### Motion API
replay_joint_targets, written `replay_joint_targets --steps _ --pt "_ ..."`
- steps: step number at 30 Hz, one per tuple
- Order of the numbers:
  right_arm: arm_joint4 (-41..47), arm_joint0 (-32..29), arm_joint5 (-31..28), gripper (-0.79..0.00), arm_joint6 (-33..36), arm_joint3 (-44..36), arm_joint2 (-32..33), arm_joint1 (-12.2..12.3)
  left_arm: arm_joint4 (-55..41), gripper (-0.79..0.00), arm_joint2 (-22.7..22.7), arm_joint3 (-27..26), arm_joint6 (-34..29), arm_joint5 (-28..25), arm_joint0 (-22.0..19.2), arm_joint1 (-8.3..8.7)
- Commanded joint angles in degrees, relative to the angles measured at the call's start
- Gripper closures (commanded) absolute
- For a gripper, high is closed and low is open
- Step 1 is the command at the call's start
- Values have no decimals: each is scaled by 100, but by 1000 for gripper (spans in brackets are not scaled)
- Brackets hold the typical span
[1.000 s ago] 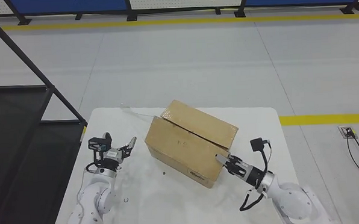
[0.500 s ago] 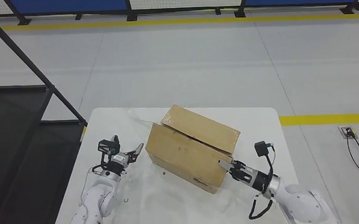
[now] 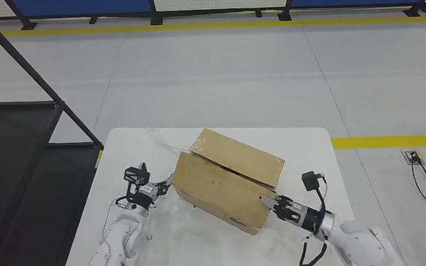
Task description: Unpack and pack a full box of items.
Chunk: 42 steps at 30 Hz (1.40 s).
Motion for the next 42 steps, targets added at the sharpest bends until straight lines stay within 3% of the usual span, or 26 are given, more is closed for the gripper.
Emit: replay_joint_targets --steps 1,2,3,16,23,28,30,42 --pt "-105 -31 36 -566 -52 -40 8 11 24 -785 44 36 14 -5 -26 -9" --pt "-125 -49 40 -727 -77 -53 16 16 29 -785 58 51 19 -4 -33 -12" --pt "-199 -69 89 -785 -151 -63 51 23 28 -785 72 61 23 -11 -38 -16" --pt "-235 -537 -228 -785 -569 -406 478 121 118 -785 118 6 164 -205 87 -2" --pt "-2313 -1375 -1121 -785 -1968 -1002 1115 171 154 -785 119 -131 149 -246 200 11" --pt "-4722 -2131 -1280 -785 -3823 -1369 1184 124 206 -785 138 -140 114 -294 232 17" --pt "-5357 -2325 -1016 -785 -4393 -1323 1141 103 213 -785 145 -145 132 -322 246 19" --pt "-5641 -2272 -874 -785 -4315 -1282 1032 107 56 -785 105 -169 154 -156 246 4"
